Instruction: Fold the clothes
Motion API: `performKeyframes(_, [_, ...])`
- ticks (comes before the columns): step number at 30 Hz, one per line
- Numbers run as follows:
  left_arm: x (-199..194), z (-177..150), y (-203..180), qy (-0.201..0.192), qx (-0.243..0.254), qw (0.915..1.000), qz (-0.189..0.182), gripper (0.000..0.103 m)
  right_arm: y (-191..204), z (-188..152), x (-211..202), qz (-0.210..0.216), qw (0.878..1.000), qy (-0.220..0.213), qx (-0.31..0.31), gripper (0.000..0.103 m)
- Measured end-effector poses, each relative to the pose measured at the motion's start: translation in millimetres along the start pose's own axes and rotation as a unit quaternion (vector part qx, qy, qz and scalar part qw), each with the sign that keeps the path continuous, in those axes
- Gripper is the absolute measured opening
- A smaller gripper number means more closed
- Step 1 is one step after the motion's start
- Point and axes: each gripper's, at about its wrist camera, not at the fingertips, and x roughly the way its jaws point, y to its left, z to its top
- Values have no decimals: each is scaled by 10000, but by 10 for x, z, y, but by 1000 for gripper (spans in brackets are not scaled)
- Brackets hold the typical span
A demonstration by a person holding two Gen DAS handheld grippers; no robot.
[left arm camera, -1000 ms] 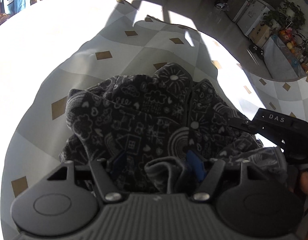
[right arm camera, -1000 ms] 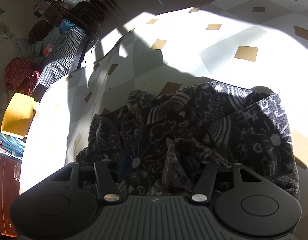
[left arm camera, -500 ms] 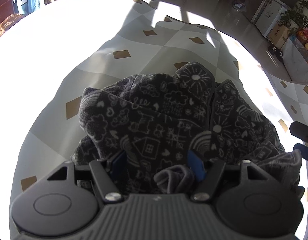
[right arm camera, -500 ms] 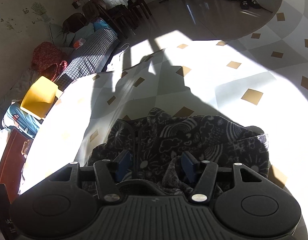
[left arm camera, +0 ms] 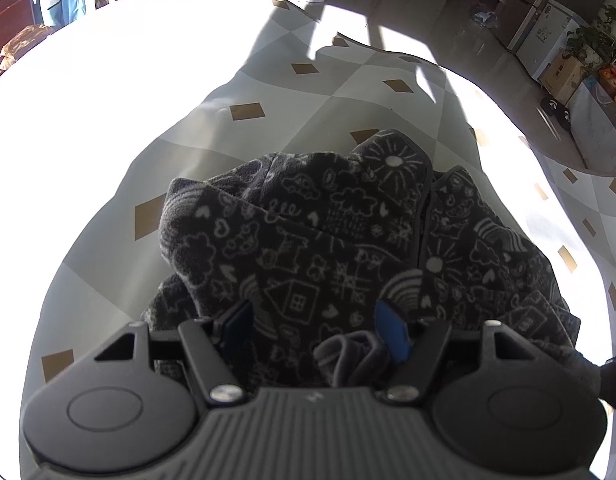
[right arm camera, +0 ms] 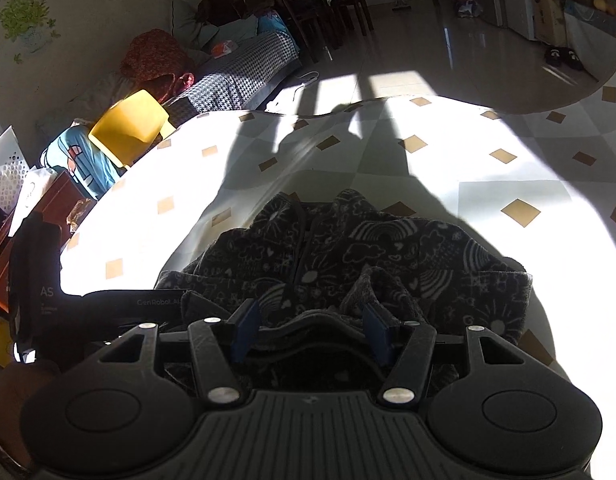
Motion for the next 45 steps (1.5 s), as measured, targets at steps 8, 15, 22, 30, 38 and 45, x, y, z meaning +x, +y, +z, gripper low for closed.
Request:
performKeyframes(8, [-5,9,43,11,-77,10000,57,65,237,4,-278,188,9970,-375,-658,57])
performKeyframes(15, [-14,14,38,19,-81,10000,13,65,484,-286,42,402,9867,364,-1529,57])
performKeyframes(22, [-1,35,43,74,-135,9999,-58,65,564,-427,370,366,9846,709,-1555,57])
performKeyframes(30, [-1,58,60,103,-192,9997,-127,65,632,-460,617,373,9847,627,-1585,52])
performKeyframes(38, [-242,190,158,-343,-223,9990,-162,74,483,-251,663,326,9952,133,-911,23])
performKeyframes(45, [-369,238,231,-507,10,9986,-178,74,211,108,582,220,9960,-791,353,22])
